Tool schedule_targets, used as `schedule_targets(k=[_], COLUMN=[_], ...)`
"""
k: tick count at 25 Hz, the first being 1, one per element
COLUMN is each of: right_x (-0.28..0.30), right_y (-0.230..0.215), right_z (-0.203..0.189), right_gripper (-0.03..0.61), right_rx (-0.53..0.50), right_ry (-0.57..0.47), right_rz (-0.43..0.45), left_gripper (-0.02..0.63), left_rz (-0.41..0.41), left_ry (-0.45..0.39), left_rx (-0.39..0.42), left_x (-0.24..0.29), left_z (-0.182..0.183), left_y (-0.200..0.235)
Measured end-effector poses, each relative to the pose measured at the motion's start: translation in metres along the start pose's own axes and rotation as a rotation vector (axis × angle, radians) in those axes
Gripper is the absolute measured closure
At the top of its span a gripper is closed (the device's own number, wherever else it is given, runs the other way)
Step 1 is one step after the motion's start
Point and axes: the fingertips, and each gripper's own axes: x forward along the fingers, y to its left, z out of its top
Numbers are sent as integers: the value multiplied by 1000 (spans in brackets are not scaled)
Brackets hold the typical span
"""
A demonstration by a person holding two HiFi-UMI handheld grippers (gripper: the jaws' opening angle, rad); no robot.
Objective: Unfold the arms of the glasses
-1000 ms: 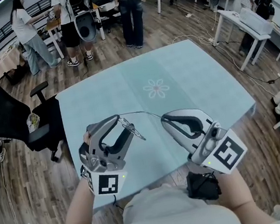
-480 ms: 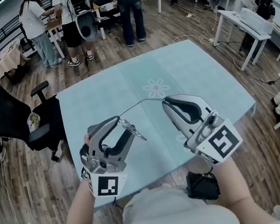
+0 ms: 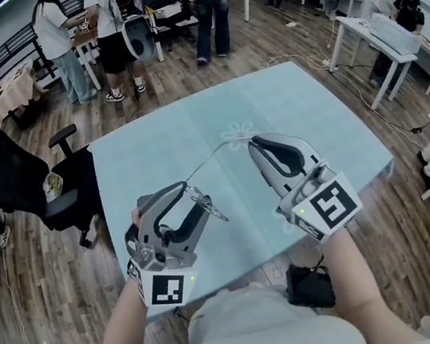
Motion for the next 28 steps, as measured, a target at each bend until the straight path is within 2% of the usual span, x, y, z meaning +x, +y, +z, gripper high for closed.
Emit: schedule_targets(k=[5,13,16,20,28], right_x=[8,5,3,-3,4], right_y=[-7,-3,0,8,33], right_z=[-4,1,5,5,-21], right_gripper=[557,557,555,493,491], right_rx=[5,16,7,6,46], right_ry=[24,-3,-11,-5,25], right_rz=[-8,14,36,78,140], left_gripper=[414,413,413,413,413], left_rz=[6,19,26,33,18], left_ry=[-17,14,28,33,17], left_rx=[-14,-10,-18,-26,-75], left_x=[2,2,3,3,1], left_z=[2,-3,-6,-4,1], left_y=[1,4,8,11,12])
